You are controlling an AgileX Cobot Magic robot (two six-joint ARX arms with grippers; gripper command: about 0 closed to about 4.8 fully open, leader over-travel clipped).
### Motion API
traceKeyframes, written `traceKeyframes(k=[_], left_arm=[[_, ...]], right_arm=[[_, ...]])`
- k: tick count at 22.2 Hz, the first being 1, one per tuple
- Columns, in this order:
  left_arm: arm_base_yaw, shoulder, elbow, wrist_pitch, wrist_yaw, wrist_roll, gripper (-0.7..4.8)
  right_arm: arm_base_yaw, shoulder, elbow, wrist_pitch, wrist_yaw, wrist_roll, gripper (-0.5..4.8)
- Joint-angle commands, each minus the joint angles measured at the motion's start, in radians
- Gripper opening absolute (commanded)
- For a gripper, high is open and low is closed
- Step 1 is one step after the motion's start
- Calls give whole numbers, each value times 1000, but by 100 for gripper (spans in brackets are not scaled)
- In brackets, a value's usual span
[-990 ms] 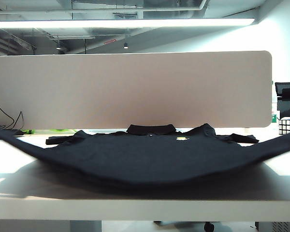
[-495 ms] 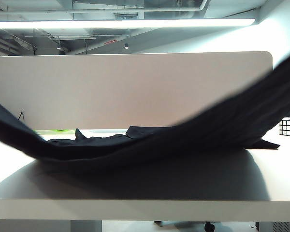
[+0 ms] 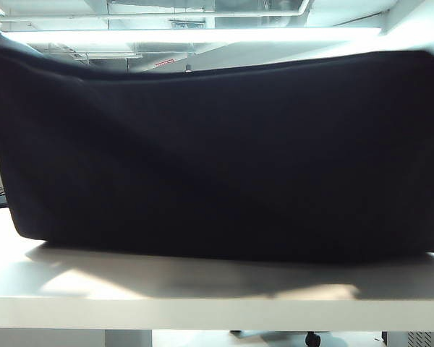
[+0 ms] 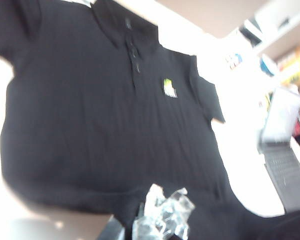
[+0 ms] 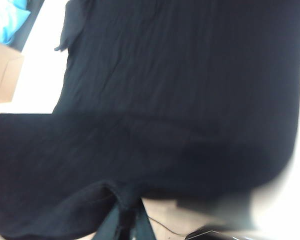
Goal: Fold the bottom side of the T-shirt horizontally towards the center, about one-third of the way, then fold the sleeve back towards the center, creating a straight line along the edge of the T-shirt, and finally fold the bottom of the T-shirt up towards the top, creating a neat rectangle.
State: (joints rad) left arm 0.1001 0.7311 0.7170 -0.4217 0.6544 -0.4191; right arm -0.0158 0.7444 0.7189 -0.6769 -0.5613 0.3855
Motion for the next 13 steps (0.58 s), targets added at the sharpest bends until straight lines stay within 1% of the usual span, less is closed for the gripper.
traceKeyframes(k=[1,3,5,8,9,11,13], left_arm=[[2,231,65,184,-14,-8,-6],[2,439,137,295,-24,-8,-6],[2,599,218,314,-23,-3,-6],[-10,791,309,348,-14,0,-6],[-18,879,351,351,-14,0,-6],[-35,957,386,372,-10,0,-6],[-53,1015,395,435,-27,0,-6]], right_arm=[[1,291,117,194,10,-69,-2],[0,548,276,226,11,-135,-2],[1,703,396,239,44,-159,-2],[-3,855,524,264,84,-174,-2],[-7,914,574,271,122,-180,-2],[-9,966,610,288,146,-181,-2],[-18,1003,619,322,167,-181,-2]])
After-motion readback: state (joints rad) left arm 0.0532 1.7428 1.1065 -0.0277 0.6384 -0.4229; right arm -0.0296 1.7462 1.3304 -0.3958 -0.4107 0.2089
